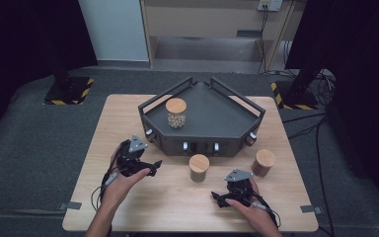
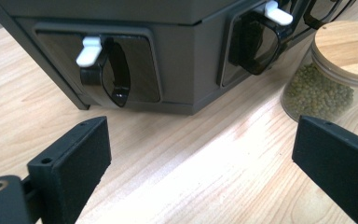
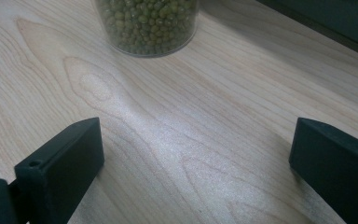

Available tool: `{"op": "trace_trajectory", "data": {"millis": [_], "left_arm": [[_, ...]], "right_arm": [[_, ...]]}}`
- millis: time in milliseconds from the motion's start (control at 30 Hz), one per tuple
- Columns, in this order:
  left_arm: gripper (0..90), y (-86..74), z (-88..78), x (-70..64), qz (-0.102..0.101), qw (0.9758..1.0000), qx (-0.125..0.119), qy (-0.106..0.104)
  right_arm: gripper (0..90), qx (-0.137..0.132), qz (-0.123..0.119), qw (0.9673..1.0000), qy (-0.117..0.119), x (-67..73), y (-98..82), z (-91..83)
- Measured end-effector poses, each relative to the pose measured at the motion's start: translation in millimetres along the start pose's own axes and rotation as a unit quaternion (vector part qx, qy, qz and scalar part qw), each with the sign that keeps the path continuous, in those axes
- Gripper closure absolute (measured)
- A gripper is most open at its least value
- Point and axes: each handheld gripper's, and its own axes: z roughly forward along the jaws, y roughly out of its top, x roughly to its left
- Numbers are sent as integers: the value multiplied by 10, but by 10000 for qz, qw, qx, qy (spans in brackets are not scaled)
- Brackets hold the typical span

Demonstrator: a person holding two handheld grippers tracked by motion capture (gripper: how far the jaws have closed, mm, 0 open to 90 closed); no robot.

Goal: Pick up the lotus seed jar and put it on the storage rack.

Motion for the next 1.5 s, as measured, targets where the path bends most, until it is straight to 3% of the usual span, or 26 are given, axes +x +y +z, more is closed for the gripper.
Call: {"op": "trace_trajectory", "data": {"millis": [867, 1500], "left_arm": [[30, -377, -11, -63, -121, 9997, 198, -5], [28, -696, 11, 1, -392, 9983, 434, 31]], "right_arm": [[31, 0, -2, 10000, 3, -2, 0, 0], [31, 2, 1, 10000, 0, 0, 1, 0]]}}
